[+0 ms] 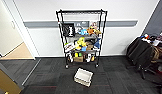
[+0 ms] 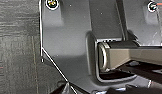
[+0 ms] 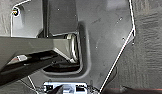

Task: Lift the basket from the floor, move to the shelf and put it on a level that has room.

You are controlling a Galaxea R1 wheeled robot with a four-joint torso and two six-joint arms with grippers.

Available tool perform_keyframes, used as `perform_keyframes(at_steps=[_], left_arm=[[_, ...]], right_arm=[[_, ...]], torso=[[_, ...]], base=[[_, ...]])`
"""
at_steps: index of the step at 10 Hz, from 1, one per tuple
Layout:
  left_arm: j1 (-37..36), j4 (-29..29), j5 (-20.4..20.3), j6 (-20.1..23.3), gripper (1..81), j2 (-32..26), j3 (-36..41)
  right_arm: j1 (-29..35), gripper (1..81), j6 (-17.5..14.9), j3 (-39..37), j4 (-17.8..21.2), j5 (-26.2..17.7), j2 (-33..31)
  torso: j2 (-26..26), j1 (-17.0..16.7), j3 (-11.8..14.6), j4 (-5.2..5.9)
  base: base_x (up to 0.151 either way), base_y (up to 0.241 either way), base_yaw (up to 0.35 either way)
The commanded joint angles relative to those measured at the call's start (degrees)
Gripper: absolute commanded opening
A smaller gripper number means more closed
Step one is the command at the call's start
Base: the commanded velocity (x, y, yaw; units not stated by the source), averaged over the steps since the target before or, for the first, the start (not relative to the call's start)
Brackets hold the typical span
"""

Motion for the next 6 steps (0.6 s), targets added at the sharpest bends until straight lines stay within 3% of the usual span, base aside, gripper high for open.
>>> perform_keyframes(at_steps=[1, 6], left_arm=[[-0.4, 0.4, 3.8, 0.1, 81.1, -0.1, 0.1], [-0.1, 0.4, 3.7, 0.1, 81.1, 0.2, 0.1]], right_arm=[[0.3, 81.1, 0.2, 0.3, -0.4, -3.7, 0.5], [0.1, 81.1, 0.2, 0.3, -0.3, -3.7, 0.6]], torso=[[0.0, 0.0, 0.0, 0.0], [0.0, -0.1, 0.0, 0.0]], base=[[0.115, 0.0, 0.0], [0.114, 0.0, 0.0]])
